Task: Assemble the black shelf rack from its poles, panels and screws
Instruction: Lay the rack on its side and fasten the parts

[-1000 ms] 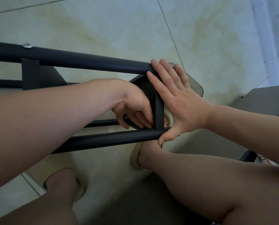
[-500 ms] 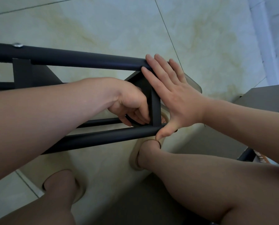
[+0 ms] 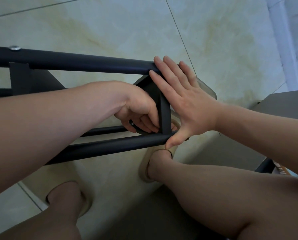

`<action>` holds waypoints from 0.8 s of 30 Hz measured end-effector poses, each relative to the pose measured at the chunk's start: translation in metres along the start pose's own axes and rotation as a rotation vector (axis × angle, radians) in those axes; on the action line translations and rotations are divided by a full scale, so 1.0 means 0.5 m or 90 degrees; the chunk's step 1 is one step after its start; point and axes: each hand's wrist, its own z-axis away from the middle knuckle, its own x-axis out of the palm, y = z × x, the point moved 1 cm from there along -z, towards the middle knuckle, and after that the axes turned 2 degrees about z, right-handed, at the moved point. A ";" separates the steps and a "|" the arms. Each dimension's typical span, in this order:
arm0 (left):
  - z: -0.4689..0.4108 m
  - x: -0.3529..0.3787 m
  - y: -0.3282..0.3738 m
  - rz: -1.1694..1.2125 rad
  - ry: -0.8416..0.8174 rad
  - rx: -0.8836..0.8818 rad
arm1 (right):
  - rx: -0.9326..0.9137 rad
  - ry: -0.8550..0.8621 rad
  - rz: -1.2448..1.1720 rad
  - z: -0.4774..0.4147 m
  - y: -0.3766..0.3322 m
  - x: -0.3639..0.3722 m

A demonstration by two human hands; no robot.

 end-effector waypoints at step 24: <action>-0.004 -0.002 -0.003 -0.022 -0.001 -0.011 | -0.013 0.014 -0.003 -0.001 0.003 0.006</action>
